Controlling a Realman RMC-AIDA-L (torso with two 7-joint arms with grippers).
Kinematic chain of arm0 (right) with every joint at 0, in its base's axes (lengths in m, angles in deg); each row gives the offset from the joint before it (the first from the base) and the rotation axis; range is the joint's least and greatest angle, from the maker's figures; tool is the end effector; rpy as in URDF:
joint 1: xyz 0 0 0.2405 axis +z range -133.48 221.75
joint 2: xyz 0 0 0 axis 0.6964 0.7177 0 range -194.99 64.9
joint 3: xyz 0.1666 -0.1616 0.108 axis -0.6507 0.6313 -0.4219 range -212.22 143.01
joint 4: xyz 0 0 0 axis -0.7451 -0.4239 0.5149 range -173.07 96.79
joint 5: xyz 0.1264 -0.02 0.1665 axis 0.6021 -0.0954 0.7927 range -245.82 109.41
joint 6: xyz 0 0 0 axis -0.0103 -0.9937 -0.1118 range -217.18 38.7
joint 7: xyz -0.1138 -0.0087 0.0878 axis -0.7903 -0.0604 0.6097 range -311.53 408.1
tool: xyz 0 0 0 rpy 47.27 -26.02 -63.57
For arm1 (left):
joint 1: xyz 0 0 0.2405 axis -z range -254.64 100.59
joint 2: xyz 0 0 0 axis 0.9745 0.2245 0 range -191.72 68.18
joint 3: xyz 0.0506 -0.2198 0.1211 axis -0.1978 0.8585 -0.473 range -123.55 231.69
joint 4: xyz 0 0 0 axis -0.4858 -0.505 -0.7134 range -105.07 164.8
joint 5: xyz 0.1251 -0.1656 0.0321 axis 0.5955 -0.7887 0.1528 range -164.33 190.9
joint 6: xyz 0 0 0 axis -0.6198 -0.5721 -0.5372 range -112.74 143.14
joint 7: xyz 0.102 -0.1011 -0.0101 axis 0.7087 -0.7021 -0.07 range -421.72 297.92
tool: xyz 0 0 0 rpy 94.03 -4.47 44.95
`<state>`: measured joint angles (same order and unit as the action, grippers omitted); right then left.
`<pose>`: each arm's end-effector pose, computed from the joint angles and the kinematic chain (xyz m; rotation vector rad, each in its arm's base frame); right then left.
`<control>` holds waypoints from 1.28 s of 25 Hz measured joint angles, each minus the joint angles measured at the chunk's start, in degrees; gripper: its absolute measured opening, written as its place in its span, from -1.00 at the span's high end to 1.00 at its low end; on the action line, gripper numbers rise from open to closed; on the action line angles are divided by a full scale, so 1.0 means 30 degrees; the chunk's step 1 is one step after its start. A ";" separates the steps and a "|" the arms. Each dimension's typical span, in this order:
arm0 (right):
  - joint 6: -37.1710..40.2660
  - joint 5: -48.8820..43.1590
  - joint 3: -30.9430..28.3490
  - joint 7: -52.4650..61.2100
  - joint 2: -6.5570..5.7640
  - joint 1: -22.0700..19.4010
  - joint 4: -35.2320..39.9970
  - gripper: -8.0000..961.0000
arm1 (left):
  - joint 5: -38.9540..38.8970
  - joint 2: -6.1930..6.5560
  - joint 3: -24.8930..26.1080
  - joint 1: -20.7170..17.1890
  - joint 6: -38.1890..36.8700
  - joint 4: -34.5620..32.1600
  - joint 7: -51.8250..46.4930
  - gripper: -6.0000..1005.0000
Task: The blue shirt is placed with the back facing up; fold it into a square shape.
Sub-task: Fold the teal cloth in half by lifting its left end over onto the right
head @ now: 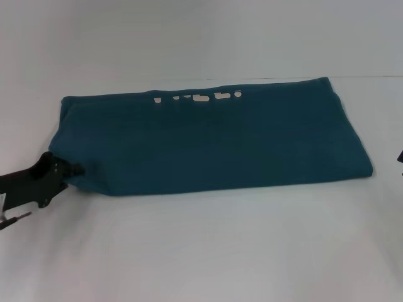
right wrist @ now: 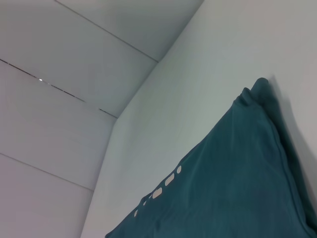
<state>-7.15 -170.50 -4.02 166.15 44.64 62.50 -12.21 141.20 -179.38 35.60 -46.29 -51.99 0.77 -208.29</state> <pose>0.3732 0.2896 0.0728 -1.8144 1.7795 1.0567 -0.3506 0.3455 0.0152 -1.4395 -2.2242 -0.8809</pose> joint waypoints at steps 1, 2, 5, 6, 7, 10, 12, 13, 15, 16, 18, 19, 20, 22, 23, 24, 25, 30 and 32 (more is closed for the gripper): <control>-0.0006 -0.0001 -0.0008 0.0001 0.0001 0.0000 0.0001 -0.42 | -0.0021 0.0005 0.0015 -0.0071 -0.0170 -0.0249 0.0359 0.98; -0.0011 -0.0001 -0.0016 0.0006 -0.0006 -0.0001 -0.0001 -0.42 | -0.0041 -0.0001 0.0010 -0.0189 -0.0356 -0.0539 0.0671 0.98; -0.0018 -0.0023 -0.0029 0.0027 -0.0027 0.0014 0.0000 -0.43 | -0.0077 -0.0039 0.0029 -0.0843 -0.0708 -0.1689 0.1339 0.98; -0.0012 -0.0040 -0.0031 0.0080 -0.0030 0.0057 0.0000 -0.43 | -0.0080 -0.0031 0.0045 -0.1064 -0.0744 -0.1998 0.1429 0.98; -0.0008 -0.0041 -0.0030 0.0139 -0.0029 0.0092 0.0000 -0.43 | -0.0084 -0.0014 0.0049 -0.1298 -0.0754 -0.2264 0.1483 0.98; -0.0037 -0.0055 -0.0030 0.0256 -0.0015 0.0162 0.0000 -0.43 | -0.0084 0.0072 0.0077 -0.2020 -0.0637 -0.3268 0.1581 0.98; -0.0188 -0.0088 -0.0027 0.0310 0.0027 0.0255 0.0000 -0.42 | -0.0070 0.0190 0.0240 -0.2279 -0.0467 -0.3660 0.1772 0.98; -0.0268 -0.0098 -0.0024 0.0323 0.0055 0.0284 0.0000 -0.42 | -0.0010 0.0258 0.0450 -0.2348 -0.0363 -0.3727 0.1953 0.98; -0.0380 -0.0104 -0.0023 0.0335 0.0106 0.0339 -0.0001 -0.42 | 0.0145 0.0366 0.0918 -0.2366 -0.0025 -0.3753 0.2328 0.98; -0.0454 -0.0107 -0.0023 0.0380 0.0135 0.0385 -0.0014 -0.42 | 0.0187 0.0389 0.1020 -0.2366 0.0193 -0.3760 0.2406 0.98; -0.0496 -0.0109 -0.0022 0.0422 0.0135 0.0397 -0.0020 -0.42 | 0.0192 0.0411 0.1051 -0.2358 0.0520 -0.3779 0.2476 0.98; -0.0542 -0.0111 -0.0018 0.0473 0.0129 0.0415 -0.0025 -0.42 | 0.0159 0.0424 0.1043 -0.2327 0.0551 -0.3788 0.2566 0.98; -0.0585 -0.0113 -0.0010 0.0514 0.0117 0.0433 -0.0028 -0.42 | 0.0078 0.0431 0.1020 -0.2277 0.0440 -0.3789 0.2721 0.98; -0.0628 -0.0117 0.0006 0.0600 0.0092 0.0457 -0.0029 -0.42 | -0.0110 0.0436 0.0966 -0.1972 -0.0471 -0.3801 0.3142 0.98; -0.0651 -0.0120 0.0017 0.0633 0.0085 0.0462 -0.0031 -0.42 | -0.0110 0.0436 0.0966 -0.1972 -0.0471 -0.3801 0.3142 0.98; -0.0688 -0.0121 0.0040 0.0673 0.0084 0.0466 -0.0030 -0.42 | -0.0173 0.0442 0.0963 -0.1815 -0.0894 -0.3809 0.3205 0.98; -0.0718 -0.0122 0.0066 0.0708 0.0083 0.0468 -0.0032 -0.42 | -0.0219 0.0447 0.0963 -0.1717 -0.1118 -0.3815 0.3217 0.98; -0.0700 -0.0122 0.0113 0.0711 0.0086 0.0492 -0.0031 -0.42 | -0.1109 0.0531 0.0896 -0.0867 -0.3169 -0.4113 0.3120 0.98; -0.0677 -0.0122 0.0128 0.0665 0.0088 0.0494 -0.0031 -0.42 | -0.1405 0.0532 0.0881 -0.0420 -0.4002 -0.4291 0.3007 0.98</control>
<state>-9.18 -170.87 -3.64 168.14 44.91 63.98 -12.31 136.99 -177.78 38.24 -47.55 -64.00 -12.10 -199.27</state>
